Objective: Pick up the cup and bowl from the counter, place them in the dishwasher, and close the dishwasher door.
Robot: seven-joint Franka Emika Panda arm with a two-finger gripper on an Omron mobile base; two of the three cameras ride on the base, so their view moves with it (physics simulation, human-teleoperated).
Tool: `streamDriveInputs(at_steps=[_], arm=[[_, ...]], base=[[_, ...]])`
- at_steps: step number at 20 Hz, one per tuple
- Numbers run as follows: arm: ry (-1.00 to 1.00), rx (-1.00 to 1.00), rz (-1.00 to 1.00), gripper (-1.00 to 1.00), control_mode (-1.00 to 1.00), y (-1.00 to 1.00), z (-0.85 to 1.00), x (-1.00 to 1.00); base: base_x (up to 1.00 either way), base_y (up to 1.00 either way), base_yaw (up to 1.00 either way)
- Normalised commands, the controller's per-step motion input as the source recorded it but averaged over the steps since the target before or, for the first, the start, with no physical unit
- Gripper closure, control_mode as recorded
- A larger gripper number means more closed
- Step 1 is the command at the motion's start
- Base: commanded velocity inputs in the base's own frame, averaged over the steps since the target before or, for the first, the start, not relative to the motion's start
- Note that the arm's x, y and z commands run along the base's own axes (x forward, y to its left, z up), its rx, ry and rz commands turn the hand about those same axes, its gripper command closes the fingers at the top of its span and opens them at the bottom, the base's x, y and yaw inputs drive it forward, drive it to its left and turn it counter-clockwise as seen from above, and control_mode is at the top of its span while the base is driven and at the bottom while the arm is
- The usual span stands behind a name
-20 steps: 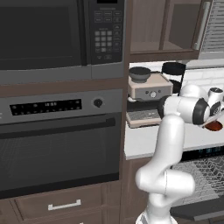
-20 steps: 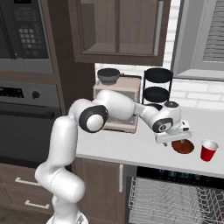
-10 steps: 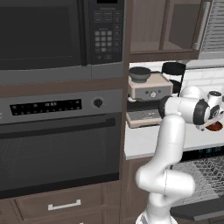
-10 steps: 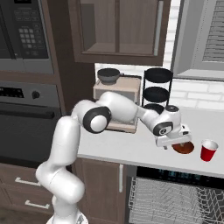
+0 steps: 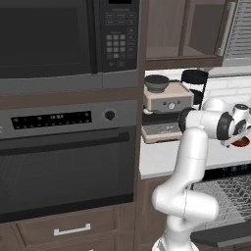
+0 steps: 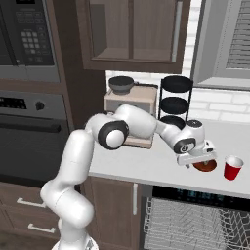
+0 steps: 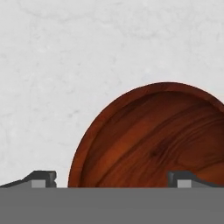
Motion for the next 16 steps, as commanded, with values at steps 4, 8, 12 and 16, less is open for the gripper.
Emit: streamDriveInputs(at_steps=[4,8,12,16], arm=[[0.03,0.0,0.0,-1.0,-1.0,-0.09,-0.09,0.05],[0.04,0.0,0.0,1.0,-1.0,-0.01,-0.11,0.08],[0.02,0.0,0.01,1.0,-1.0,-0.03,-0.03,0.04],[0.0,0.0,0.0,1.0,-1.0,0.0,0.0,0.0]], base=[[0.0,0.0,0.0],[0.0,0.0,0.0],[0.0,0.0,0.0],[0.0,0.0,0.0]])
